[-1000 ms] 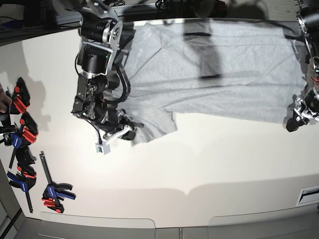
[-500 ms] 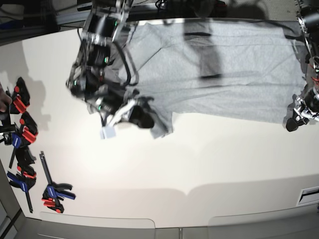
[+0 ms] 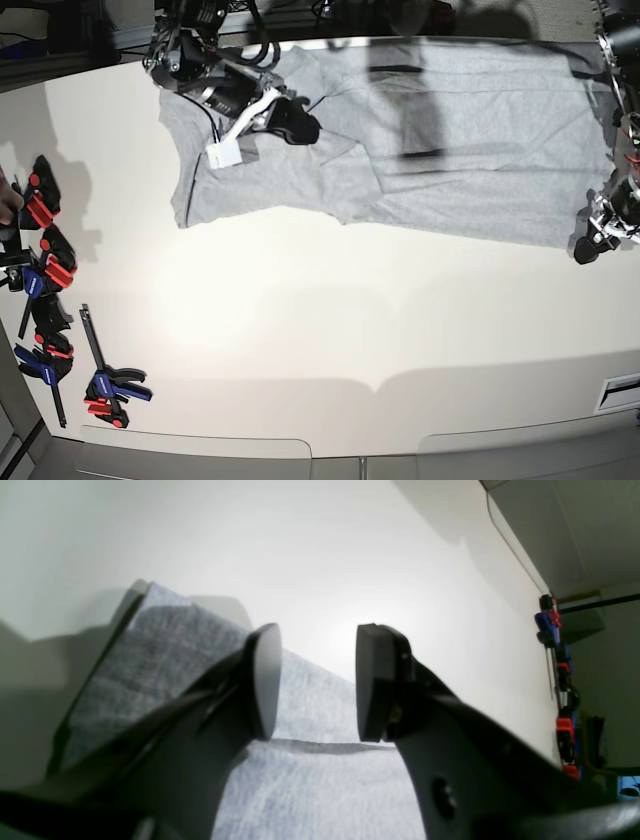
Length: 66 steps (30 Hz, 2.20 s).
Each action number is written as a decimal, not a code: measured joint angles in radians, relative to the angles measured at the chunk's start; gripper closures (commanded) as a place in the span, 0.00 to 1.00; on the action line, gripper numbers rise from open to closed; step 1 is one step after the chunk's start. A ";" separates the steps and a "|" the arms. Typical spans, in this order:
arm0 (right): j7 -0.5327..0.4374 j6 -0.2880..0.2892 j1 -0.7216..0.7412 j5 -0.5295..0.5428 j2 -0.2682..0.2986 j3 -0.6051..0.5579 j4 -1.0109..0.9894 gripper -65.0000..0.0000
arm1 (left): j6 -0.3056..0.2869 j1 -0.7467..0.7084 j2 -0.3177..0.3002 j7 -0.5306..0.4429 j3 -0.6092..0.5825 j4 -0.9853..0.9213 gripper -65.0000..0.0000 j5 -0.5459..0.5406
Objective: Fold the T-shirt properly
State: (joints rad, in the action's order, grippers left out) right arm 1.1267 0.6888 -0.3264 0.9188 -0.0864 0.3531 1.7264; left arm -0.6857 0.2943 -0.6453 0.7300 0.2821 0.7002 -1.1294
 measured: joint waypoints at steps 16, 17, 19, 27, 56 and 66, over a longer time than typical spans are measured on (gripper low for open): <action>-0.002 0.000 0.010 0.154 0.000 0.000 0.026 0.62 | 0.000 0.000 -0.023 0.060 0.161 0.000 0.65 0.000; -0.002 0.000 0.011 0.155 0.000 0.000 0.044 0.62 | 0.000 -0.001 -0.032 0.082 0.186 0.000 0.65 0.000; -0.002 0.000 0.016 0.154 0.000 0.000 0.076 0.62 | 0.000 -0.020 -0.052 0.095 0.226 0.000 0.65 -0.012; -0.002 0.000 0.052 0.156 0.000 0.001 0.129 0.62 | 0.000 -0.233 -0.131 0.251 0.262 0.000 0.54 -0.180; 0.000 0.000 0.055 0.155 0.000 0.001 0.130 0.62 | -0.026 -0.457 -0.011 0.183 0.269 0.014 0.51 -0.242; 0.000 0.000 0.055 0.155 -0.002 0.001 0.130 0.62 | -0.025 -0.458 0.046 0.181 0.275 0.091 0.51 -0.223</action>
State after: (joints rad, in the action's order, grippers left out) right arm 1.1271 0.6888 -0.2710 1.0740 -0.0883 0.3542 1.8561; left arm -0.7105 -0.1635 -0.5995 0.9108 0.5568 0.7914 -1.3525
